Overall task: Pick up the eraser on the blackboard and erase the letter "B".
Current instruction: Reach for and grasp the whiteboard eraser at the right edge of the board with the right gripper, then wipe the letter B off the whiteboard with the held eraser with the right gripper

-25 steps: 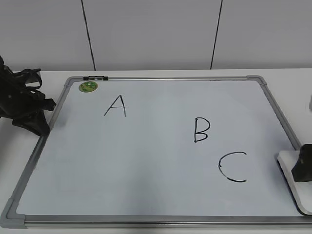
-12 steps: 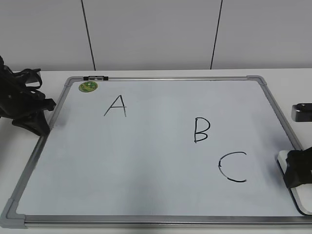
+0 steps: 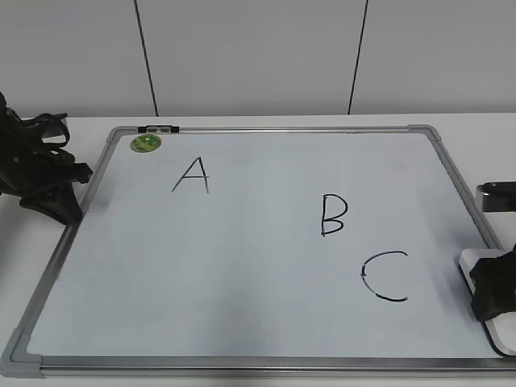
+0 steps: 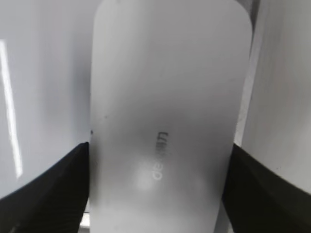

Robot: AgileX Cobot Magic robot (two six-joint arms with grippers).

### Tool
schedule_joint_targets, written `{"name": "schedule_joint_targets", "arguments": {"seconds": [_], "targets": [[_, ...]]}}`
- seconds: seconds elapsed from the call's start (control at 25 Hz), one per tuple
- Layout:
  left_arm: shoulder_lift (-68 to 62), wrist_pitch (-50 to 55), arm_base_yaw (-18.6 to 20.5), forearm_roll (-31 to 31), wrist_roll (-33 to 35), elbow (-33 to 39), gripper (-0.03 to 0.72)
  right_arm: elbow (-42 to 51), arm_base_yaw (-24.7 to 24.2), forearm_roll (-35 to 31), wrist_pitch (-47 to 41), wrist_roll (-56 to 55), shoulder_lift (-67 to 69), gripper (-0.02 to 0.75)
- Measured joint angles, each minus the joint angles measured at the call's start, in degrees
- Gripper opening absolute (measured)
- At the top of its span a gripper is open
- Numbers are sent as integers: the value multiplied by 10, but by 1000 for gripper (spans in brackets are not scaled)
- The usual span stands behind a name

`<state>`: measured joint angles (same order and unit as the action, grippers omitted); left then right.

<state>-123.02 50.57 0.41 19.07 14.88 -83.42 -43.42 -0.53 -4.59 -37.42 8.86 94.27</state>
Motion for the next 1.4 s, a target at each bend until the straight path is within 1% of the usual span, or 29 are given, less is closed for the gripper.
{"name": "schedule_joint_targets", "arguments": {"seconds": [0.2,0.52,0.68,0.88,1.0,1.12,1.4], "targets": [[0,0,0,0,0,0,34,-10,0,0,-12,-1,6,544],[0,0,0,0,0,0,34,-59,0,1,-72,-1,6,540],[0,0,0,0,0,0,34,-107,19,3,-104,-1,6,540],[0,0,0,0,0,0,34,-197,88,10,-114,-1,9,540],[0,0,0,0,0,0,34,-259,120,13,-115,0,32,540],[0,0,0,0,0,0,34,-315,133,13,-120,14,75,540],[0,1,0,0,0,0,34,-439,136,16,-142,86,205,540]]}}
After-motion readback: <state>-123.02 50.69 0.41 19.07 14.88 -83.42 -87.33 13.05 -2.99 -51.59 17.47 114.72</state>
